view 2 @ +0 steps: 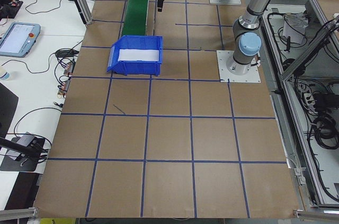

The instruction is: Move block left to right into plate

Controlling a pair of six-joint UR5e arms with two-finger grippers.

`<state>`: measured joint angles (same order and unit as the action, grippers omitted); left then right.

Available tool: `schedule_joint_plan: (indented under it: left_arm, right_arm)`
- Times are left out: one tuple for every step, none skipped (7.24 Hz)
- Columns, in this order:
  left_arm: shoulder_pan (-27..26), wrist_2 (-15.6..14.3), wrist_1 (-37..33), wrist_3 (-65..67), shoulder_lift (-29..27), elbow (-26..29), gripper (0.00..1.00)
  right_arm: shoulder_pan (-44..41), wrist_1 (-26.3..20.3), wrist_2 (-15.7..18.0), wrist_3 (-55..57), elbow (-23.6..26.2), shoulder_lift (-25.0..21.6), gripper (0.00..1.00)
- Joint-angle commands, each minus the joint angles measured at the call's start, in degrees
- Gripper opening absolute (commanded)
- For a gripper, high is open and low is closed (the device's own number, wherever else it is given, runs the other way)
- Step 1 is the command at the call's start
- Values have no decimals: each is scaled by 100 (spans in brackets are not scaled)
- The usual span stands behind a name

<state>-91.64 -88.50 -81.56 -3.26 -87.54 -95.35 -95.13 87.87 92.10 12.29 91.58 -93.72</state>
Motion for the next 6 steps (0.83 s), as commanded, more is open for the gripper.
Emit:
schedule_joint_plan:
  left_arm:
    - [-3,-1,0,1,0,-1,100]
    - [-3,-1,0,1,0,-1,100]
    - [-3,-1,0,1,0,-1,100]
    - [-3,-1,0,-8,0,-1,100]
    - [-3,-1,0,0,0,-1,100]
    - [-3,-1,0,-8,0,-1,100]
  right_arm:
    - [-77,800,-148,-495,291,56,100]
    - [89,793,-183,-656,299,56,100]
    - [186,741,-296,-649,282,38,100]
    - [205,705,-297,-579,221,38,100]
    - [222,618,-254,-578,107,47,100]
    - [249,487,-271,-578,80,38,100]
